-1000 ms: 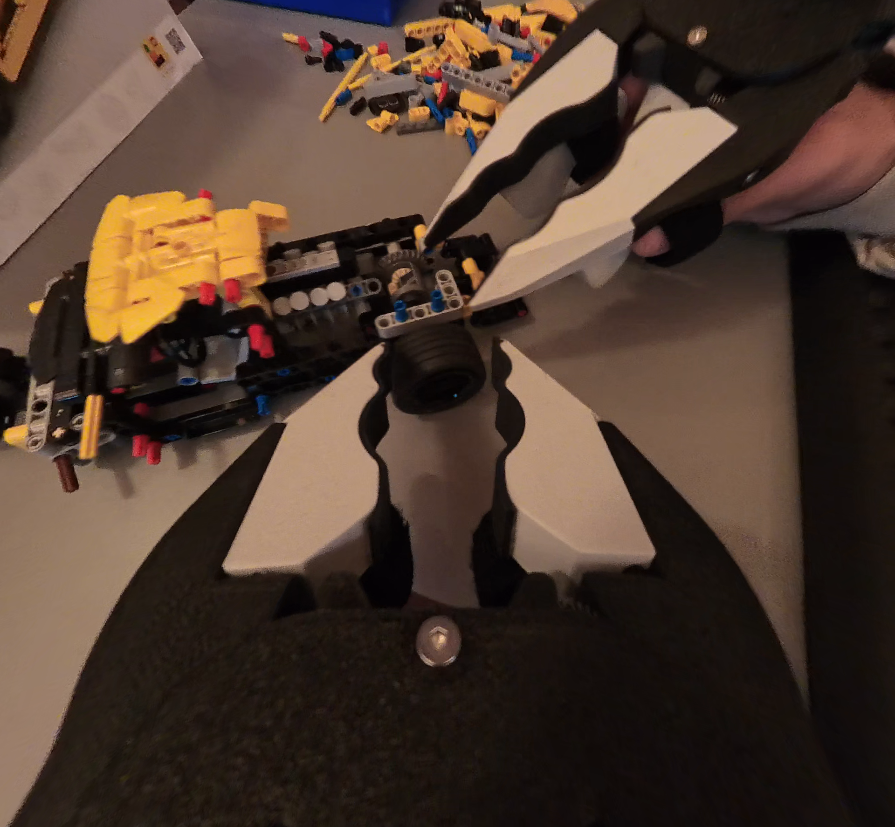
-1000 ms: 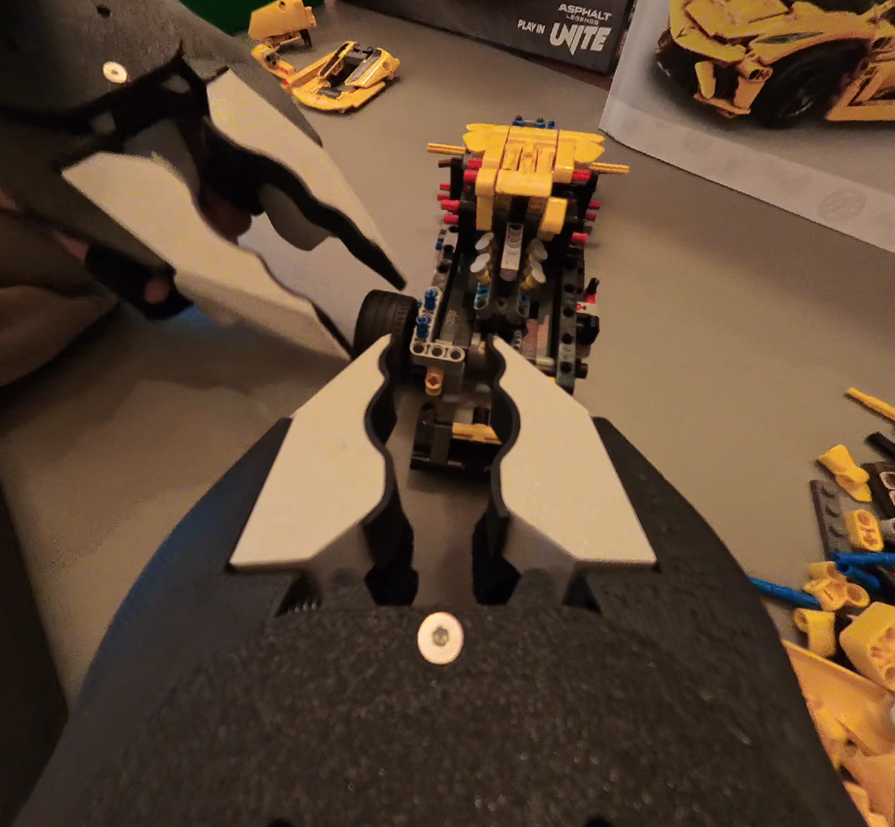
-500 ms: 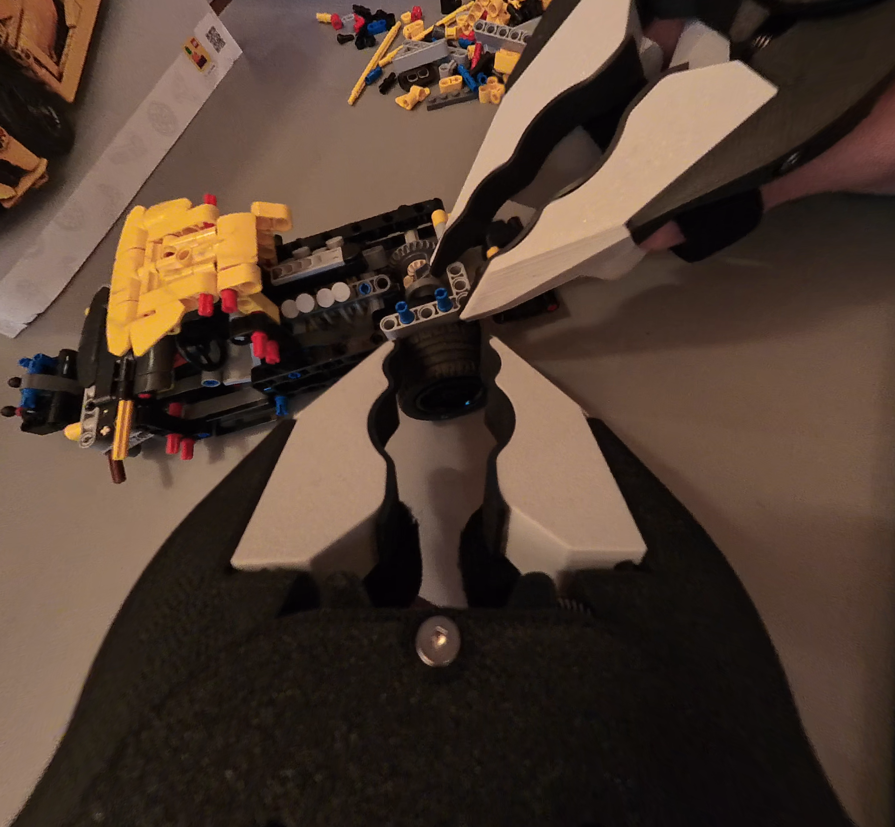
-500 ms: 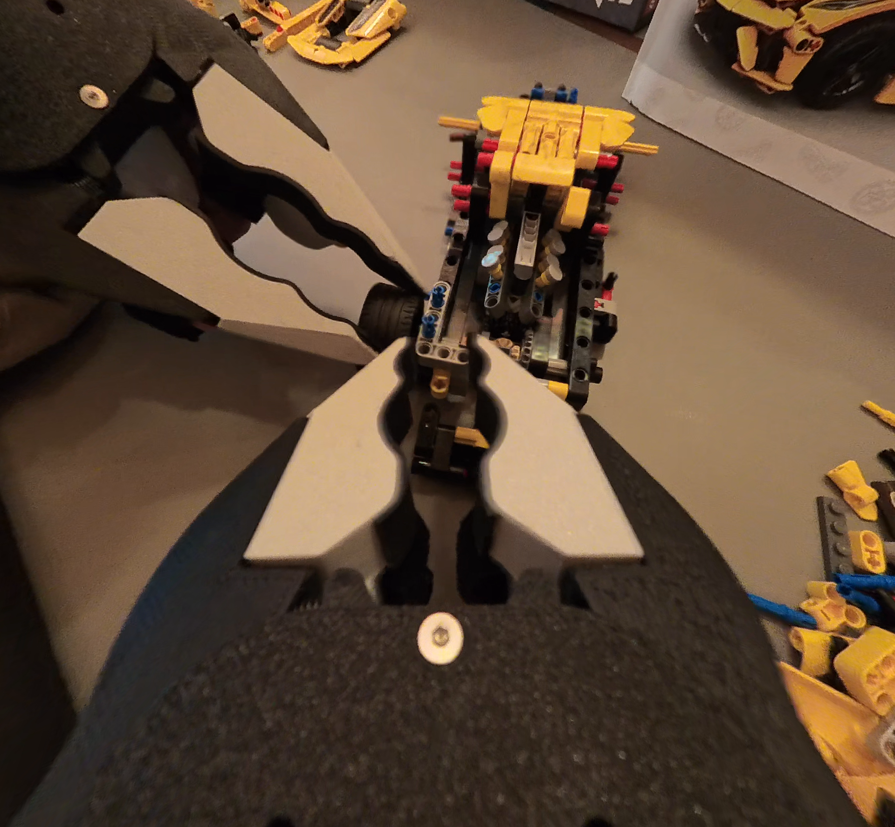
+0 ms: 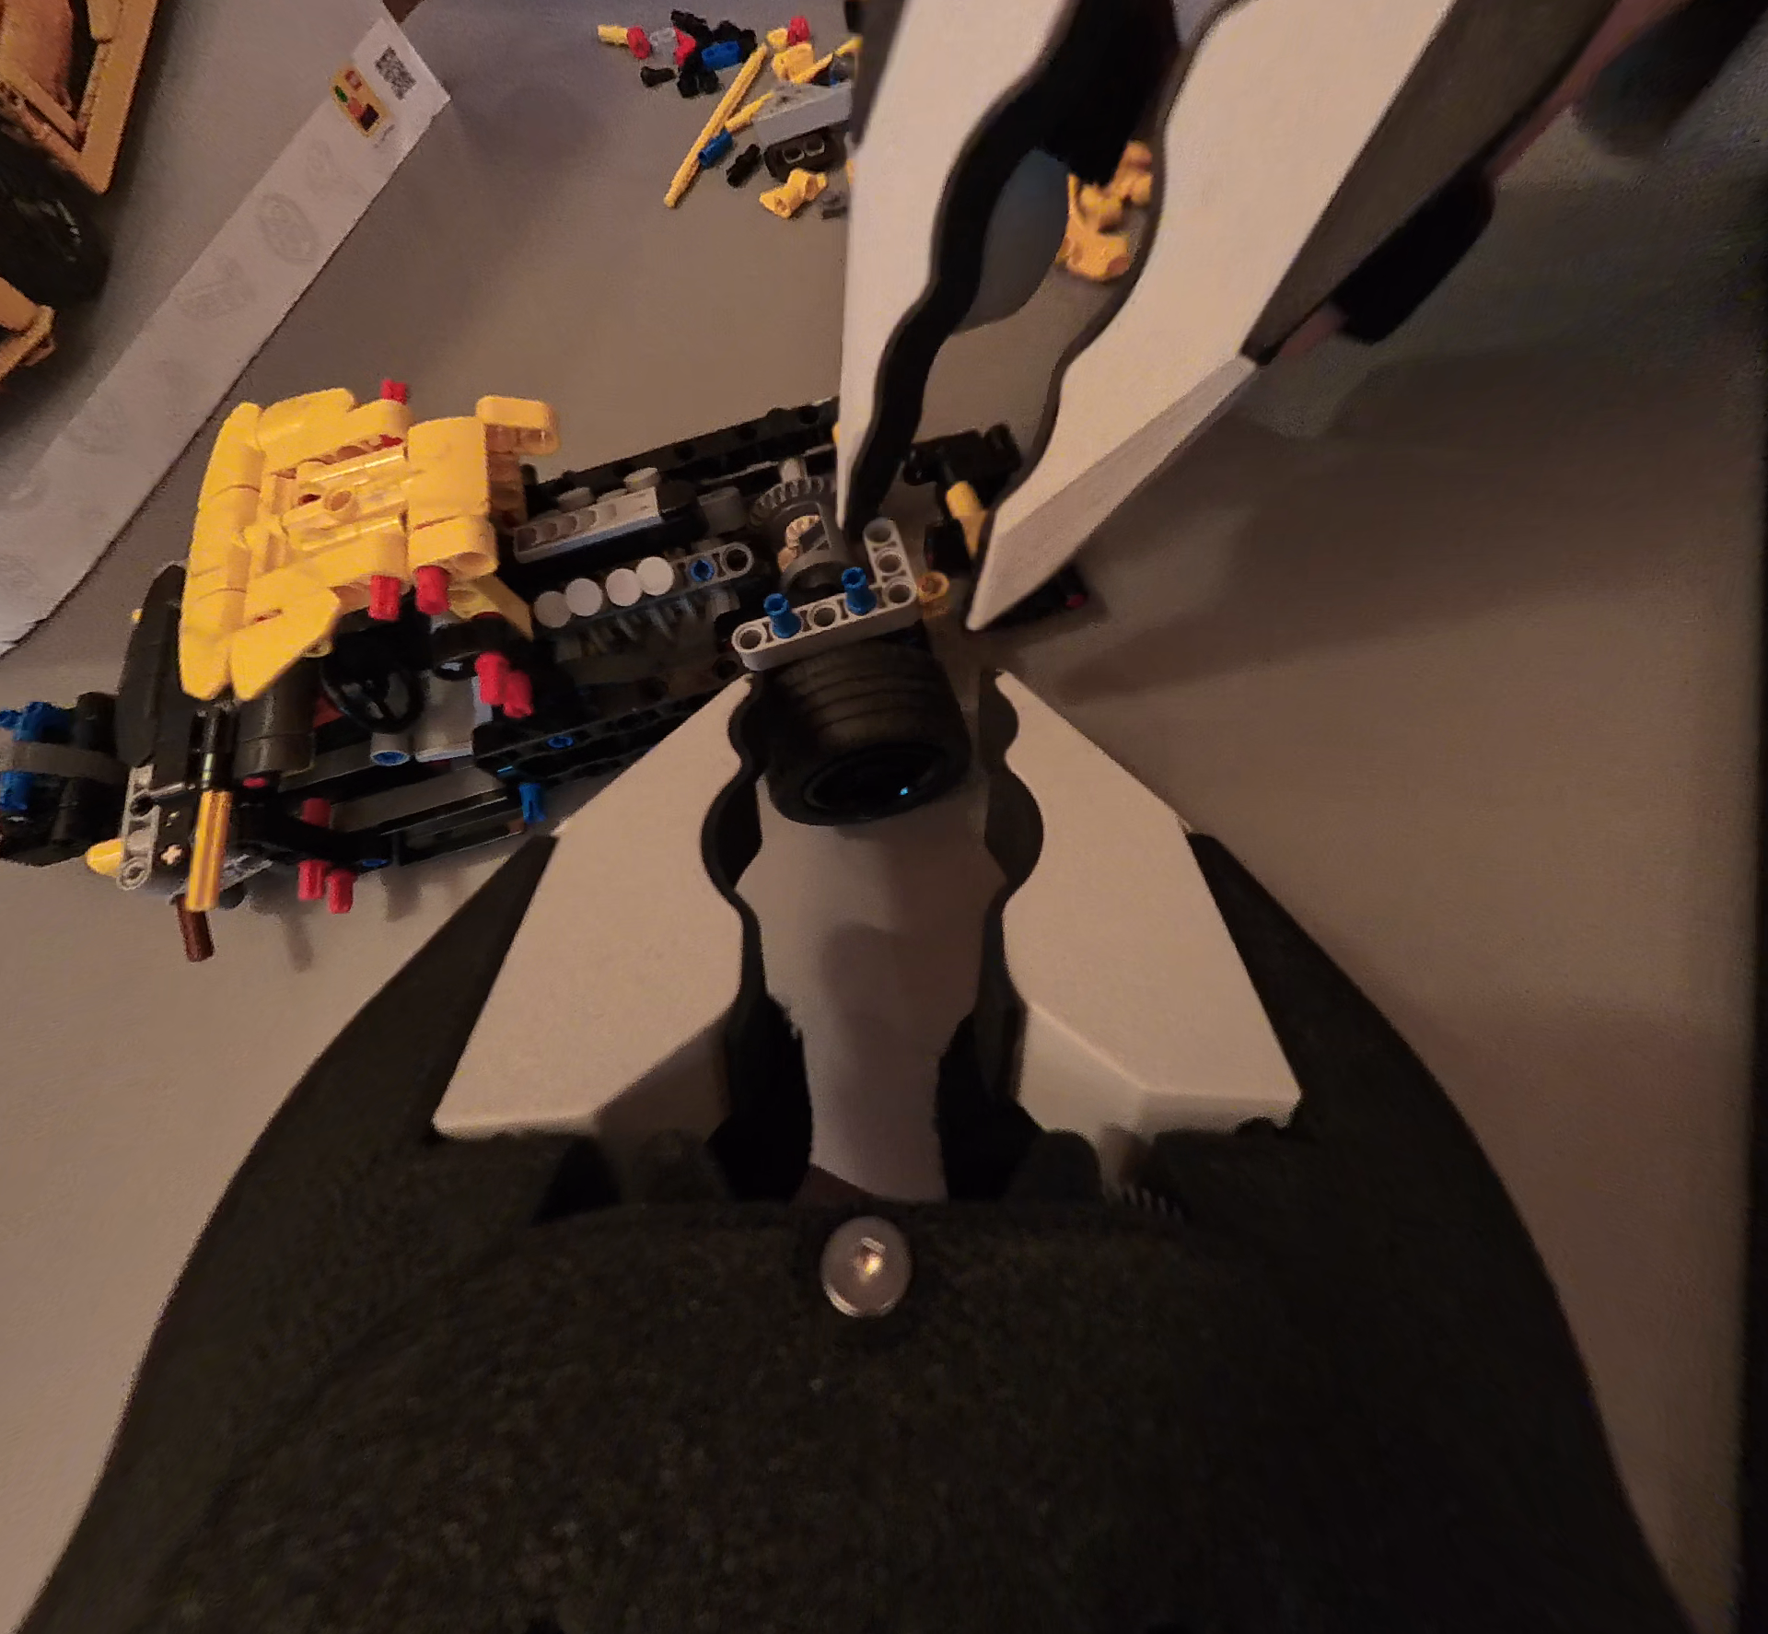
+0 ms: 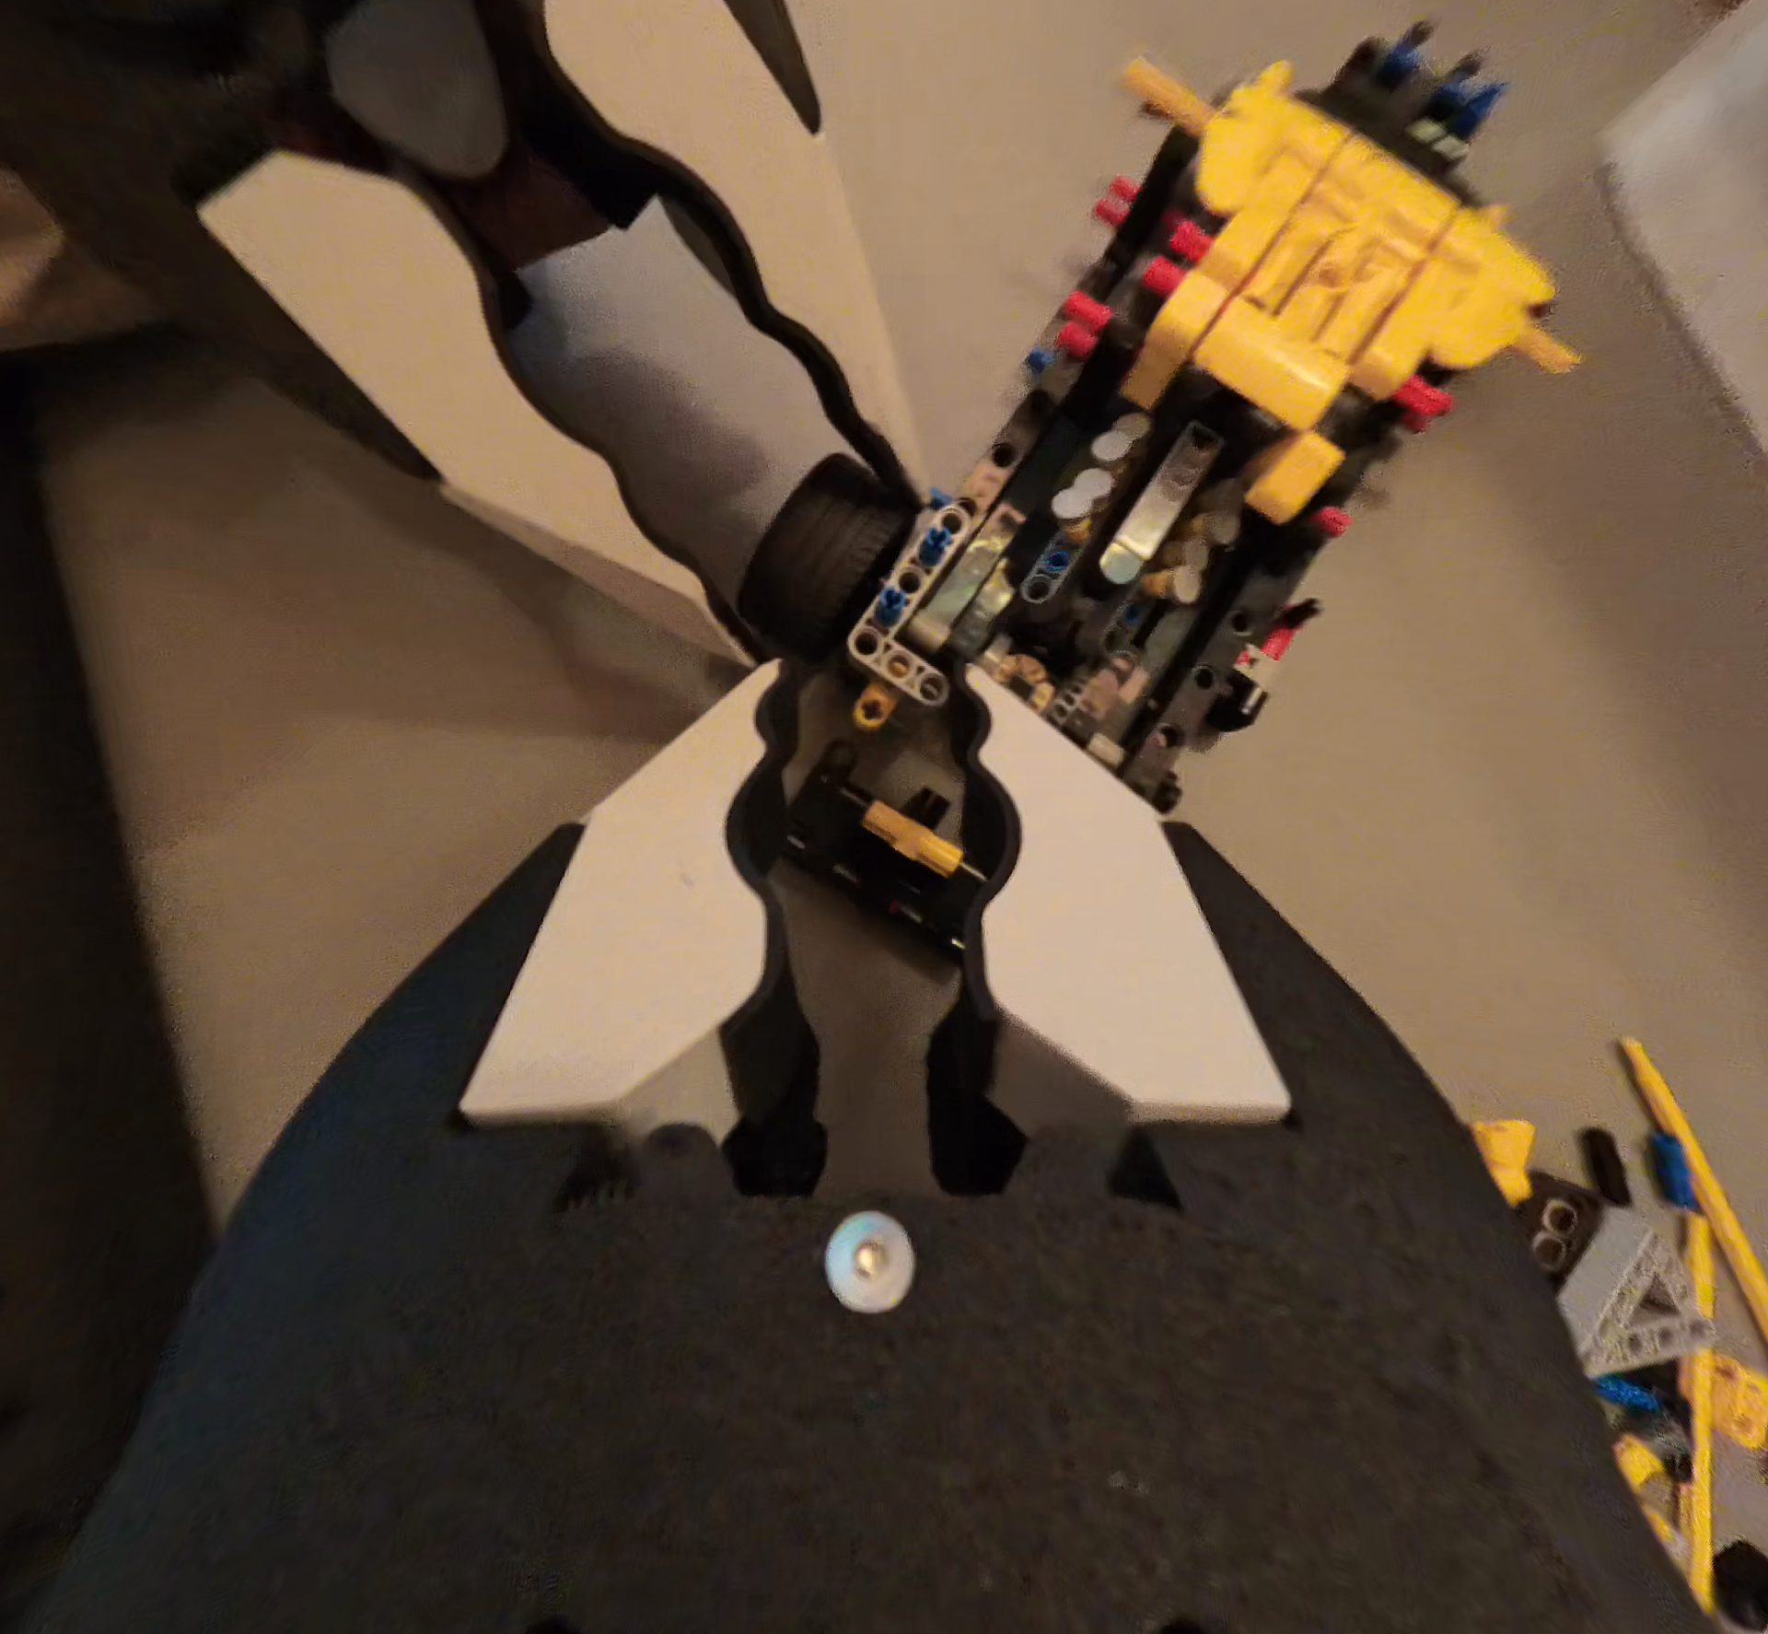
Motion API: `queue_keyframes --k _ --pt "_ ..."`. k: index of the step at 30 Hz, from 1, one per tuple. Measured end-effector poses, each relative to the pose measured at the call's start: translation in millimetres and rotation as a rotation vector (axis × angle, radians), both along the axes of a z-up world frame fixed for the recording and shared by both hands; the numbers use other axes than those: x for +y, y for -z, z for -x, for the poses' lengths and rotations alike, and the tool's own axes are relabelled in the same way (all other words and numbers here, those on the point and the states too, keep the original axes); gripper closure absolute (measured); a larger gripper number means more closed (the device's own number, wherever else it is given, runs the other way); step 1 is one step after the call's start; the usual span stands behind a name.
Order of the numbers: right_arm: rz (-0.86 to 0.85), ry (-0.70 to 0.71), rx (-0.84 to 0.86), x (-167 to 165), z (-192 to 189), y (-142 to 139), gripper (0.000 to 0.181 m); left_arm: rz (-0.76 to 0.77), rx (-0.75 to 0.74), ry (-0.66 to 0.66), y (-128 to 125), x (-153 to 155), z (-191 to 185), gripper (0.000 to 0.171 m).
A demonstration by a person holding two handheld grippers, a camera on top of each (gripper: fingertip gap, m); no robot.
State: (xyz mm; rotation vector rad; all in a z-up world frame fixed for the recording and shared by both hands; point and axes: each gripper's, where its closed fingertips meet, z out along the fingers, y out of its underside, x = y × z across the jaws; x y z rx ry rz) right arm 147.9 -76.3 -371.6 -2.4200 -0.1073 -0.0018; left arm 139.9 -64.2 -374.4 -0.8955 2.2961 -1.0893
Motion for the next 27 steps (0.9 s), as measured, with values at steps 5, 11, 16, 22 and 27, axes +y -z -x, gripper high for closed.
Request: queue_keyframes --k 5,11,16,22,27 --pt "0.113 -0.046 -0.179 9.3 -12.8 4.3 0.163 -0.136 0.010 -0.067 16.5 14.4 -7.3 0.120" --pt "0.154 -0.092 -0.199 15.1 -11.9 6.2 0.162 -0.103 0.022 -0.063 16.3 16.6 -9.3 0.125" --pt "0.179 -0.171 -0.105 18.9 -4.0 8.2 0.159 -0.137 -0.005 -0.043 16.6 15.4 -9.6 0.125" --pt "0.168 -0.153 0.030 19.8 -5.6 6.3 0.170 -0.111 -0.004 -0.030 17.9 16.8 -9.5 0.127" --pt "0.156 -0.152 0.022 21.8 -2.4 1.1 0.171 -0.150 -0.006 -0.014 19.0 18.2 -7.3 0.129"
